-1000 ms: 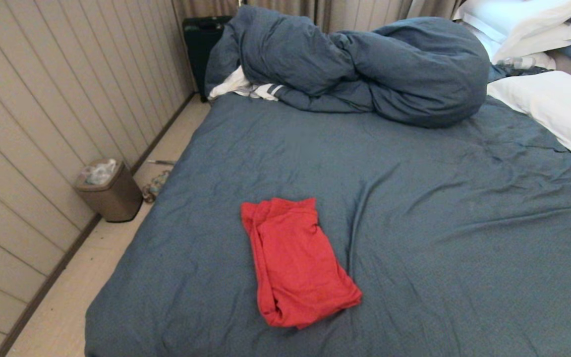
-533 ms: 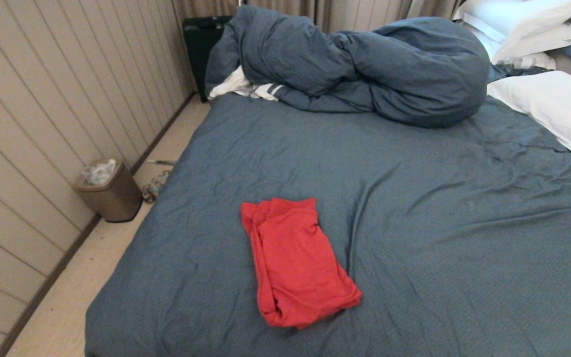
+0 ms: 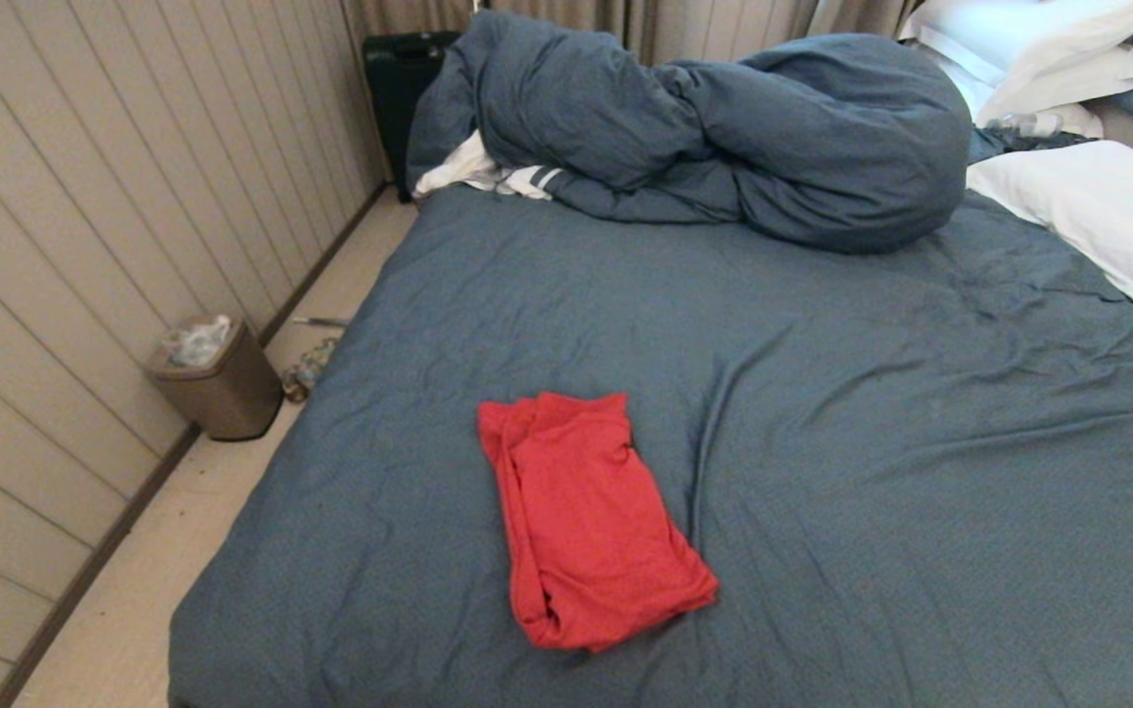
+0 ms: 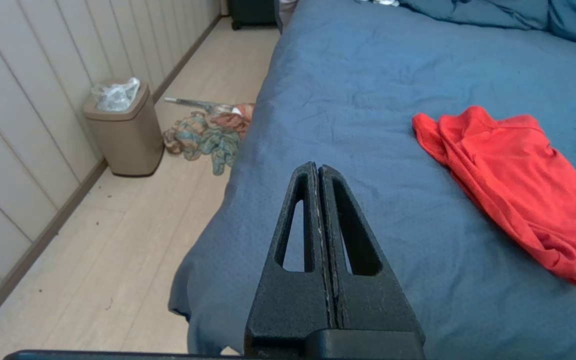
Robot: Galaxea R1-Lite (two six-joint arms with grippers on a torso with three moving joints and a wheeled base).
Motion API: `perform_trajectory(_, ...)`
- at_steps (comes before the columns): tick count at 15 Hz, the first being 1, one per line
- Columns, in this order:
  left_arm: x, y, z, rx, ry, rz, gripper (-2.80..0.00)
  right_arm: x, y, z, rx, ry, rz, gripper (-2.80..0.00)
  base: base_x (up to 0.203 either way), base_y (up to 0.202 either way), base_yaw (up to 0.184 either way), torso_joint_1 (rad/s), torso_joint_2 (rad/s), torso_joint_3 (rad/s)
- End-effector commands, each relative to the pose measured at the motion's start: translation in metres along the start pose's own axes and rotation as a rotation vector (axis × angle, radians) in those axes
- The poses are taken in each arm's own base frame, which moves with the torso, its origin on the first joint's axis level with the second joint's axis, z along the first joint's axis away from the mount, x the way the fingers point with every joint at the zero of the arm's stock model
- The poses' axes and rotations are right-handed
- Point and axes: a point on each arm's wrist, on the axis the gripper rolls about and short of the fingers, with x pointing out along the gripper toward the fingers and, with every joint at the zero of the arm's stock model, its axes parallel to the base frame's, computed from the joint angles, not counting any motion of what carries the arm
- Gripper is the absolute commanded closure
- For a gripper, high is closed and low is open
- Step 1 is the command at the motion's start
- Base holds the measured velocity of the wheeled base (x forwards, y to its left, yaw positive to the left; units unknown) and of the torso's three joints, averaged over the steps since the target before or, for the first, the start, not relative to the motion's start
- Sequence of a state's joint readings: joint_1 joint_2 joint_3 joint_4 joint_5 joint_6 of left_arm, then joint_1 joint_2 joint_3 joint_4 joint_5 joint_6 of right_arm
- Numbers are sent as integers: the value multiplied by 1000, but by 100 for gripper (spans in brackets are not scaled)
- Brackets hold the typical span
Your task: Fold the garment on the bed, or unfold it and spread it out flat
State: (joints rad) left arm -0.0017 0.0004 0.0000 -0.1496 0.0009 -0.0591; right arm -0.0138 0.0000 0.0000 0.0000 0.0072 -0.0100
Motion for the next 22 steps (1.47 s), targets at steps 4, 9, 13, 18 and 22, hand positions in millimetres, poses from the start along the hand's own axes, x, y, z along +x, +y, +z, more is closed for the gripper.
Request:
perform_trajectory(4, 2, 1, -11, -1, 42, 3, 0, 0, 0, 0, -1, 2, 0, 0, 0, 0, 0, 0, 0, 0)
perform_trajectory(9, 2, 1, -11, -1, 42, 3, 0, 0, 0, 0, -1, 2, 0, 0, 0, 0, 0, 0, 0, 0)
perform_trajectory(13, 2, 1, -11, -1, 42, 3, 0, 0, 0, 0, -6, 2, 2, 0, 0, 0, 0, 0, 0, 0)
perform_trajectory(18, 2, 1, -11, -1, 42, 3, 0, 0, 0, 0, 7, 3, -3, 0, 0, 0, 0, 0, 0, 0)
perform_trajectory(22, 2, 1, -11, -1, 42, 3, 0, 0, 0, 0, 8, 3, -3, 0, 0, 0, 0, 0, 0, 0)
